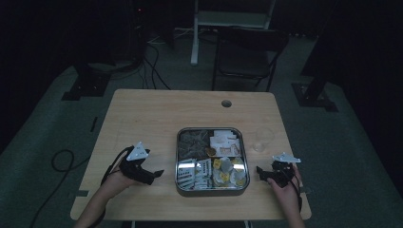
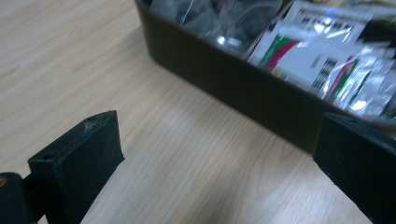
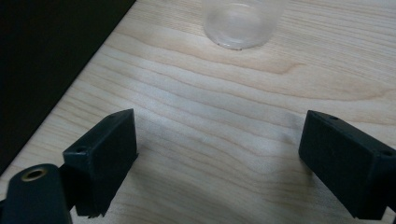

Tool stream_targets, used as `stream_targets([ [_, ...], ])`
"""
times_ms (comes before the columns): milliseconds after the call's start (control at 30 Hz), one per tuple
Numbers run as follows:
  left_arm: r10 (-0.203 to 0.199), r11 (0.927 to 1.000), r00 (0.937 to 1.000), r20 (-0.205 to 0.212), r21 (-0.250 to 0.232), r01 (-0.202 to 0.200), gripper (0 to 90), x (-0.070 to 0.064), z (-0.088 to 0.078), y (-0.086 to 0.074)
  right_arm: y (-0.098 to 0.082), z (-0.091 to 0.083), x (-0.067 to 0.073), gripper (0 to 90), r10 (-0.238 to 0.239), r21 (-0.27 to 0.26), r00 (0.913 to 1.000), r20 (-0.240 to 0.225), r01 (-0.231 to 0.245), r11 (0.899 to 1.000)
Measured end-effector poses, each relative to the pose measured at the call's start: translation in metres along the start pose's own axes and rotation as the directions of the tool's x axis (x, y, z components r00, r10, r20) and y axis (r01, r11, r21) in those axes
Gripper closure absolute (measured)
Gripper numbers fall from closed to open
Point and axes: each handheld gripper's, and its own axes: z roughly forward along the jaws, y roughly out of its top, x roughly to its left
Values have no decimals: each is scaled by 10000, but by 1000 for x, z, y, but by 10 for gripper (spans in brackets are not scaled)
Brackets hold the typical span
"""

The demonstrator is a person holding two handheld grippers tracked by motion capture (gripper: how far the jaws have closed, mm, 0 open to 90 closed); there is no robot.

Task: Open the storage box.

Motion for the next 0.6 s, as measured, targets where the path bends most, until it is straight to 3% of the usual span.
stream_targets([
  [433,528,9976,9955,781,-477,-492,19,-12,10,32,0,0,0,108,-2,1,10000,1,2,10000],
  [600,749,9966,9918,1031,-416,-710,19,-18,19,40,0,0,0,108,0,-1,10000,2,0,10000],
])
